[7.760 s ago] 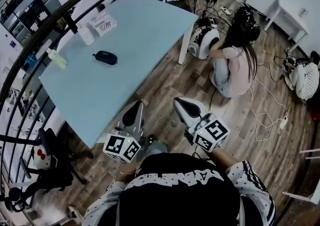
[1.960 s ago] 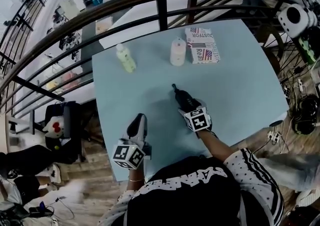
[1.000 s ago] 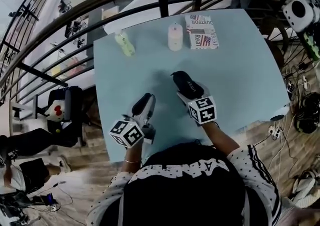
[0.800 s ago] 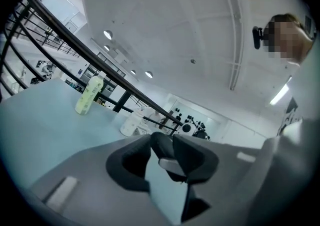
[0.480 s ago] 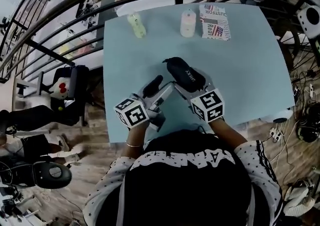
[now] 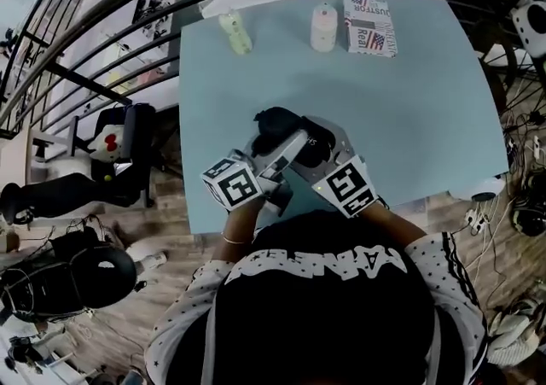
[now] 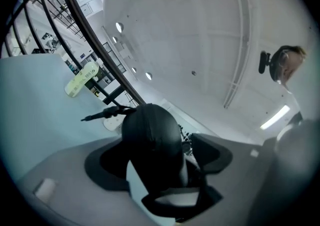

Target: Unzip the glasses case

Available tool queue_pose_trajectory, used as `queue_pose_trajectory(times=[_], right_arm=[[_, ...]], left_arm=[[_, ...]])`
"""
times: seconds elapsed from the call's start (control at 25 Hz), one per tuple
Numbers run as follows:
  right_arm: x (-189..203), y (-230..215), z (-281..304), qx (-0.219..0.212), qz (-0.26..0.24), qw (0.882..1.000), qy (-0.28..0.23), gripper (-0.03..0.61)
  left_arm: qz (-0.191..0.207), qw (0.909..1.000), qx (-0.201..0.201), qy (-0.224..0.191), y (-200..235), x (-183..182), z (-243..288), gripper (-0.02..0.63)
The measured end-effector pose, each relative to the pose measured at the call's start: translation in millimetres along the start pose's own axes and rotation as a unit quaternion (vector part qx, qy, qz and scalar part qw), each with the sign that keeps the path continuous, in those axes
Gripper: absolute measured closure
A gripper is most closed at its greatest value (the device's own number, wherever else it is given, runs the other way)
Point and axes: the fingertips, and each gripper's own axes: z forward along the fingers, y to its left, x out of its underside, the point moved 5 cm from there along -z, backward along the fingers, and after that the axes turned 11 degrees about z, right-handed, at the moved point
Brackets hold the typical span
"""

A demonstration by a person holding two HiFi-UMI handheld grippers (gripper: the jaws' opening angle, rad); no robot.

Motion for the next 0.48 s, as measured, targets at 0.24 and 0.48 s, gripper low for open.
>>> queue_pose_trajectory(times=[0.24, 0.48], right_arm=[[0.6, 13.2, -1.3, -0.017, -0.037, 0.999, -0.013, 0.219], [-0.3, 12.0, -11.6, -0.038, -0.06, 0.997, -0.015, 0.213]], left_arm=[[-0.006, 1.0, -0.002, -0.003, -2.2, -1.1, -6.2, 0.614], [0.024, 0.9994, 0.0, -0.024, -0.8, -19.4, -17.2, 0.614]])
